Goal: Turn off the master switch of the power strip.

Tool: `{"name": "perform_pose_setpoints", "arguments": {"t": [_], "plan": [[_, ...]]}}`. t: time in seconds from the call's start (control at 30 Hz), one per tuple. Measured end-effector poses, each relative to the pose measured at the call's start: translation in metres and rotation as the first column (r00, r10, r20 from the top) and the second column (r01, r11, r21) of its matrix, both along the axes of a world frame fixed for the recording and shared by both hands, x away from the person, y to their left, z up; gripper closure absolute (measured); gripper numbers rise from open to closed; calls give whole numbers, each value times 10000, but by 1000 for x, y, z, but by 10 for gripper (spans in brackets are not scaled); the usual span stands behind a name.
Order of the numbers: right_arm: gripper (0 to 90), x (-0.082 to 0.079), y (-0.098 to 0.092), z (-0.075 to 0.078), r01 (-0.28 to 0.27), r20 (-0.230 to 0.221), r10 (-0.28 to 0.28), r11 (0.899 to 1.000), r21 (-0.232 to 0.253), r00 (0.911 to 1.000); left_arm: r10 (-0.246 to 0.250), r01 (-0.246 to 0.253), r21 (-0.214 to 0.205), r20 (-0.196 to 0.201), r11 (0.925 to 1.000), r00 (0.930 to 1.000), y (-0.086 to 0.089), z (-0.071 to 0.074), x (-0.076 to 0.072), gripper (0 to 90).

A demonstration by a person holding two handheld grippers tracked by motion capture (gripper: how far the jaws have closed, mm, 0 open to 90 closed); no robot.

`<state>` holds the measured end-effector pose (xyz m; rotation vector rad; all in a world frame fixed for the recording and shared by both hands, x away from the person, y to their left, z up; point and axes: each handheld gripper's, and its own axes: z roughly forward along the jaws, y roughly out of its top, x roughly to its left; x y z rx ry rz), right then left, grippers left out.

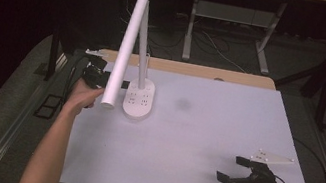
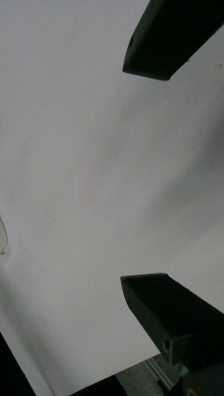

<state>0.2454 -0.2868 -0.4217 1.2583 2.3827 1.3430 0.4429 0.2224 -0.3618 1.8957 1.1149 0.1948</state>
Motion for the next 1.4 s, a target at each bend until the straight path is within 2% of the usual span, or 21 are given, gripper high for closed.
{"name": "perform_pose_setpoints", "arguments": {"t": [0.23,0.5,0.73,0.8,1.0,1.07,1.23,1.4], "plan": [[0,0,0,0,-45,-8,45,10000,-26,10000,246,-254,-337,-239,9991,9994,6,-6,9,200],[0,0,-1,0,16,-78,-16,10000,-19,10000,117,-126,-294,-294,9995,9995,2,-3,19,240],[0,0,-2,0,10,-27,-10,10000,-2,10000,198,-207,-285,-337,9994,9992,-5,-4,27,297],[0,0,-2,0,10,-32,-10,10000,7,10000,341,-351,-330,-299,9988,9990,-7,-6,29,328],[0,0,-2,0,3,-22,-3,10000,6,10000,473,-494,-356,-554,9981,9973,-10,-14,34,426],[0,0,-2,0,2,-23,-2,10000,6,10000,522,-543,-387,-533,9978,9972,-11,-16,35,442],[0,0,-2,0,-14,-47,13,10000,-16,10000,605,-630,-535,-462,9966,9971,-13,-20,38,553],[0,0,-2,0,-24,-58,24,10000,-10,10000,910,-938,-579,-503,9939,9946,-16,-24,41,653]]}}
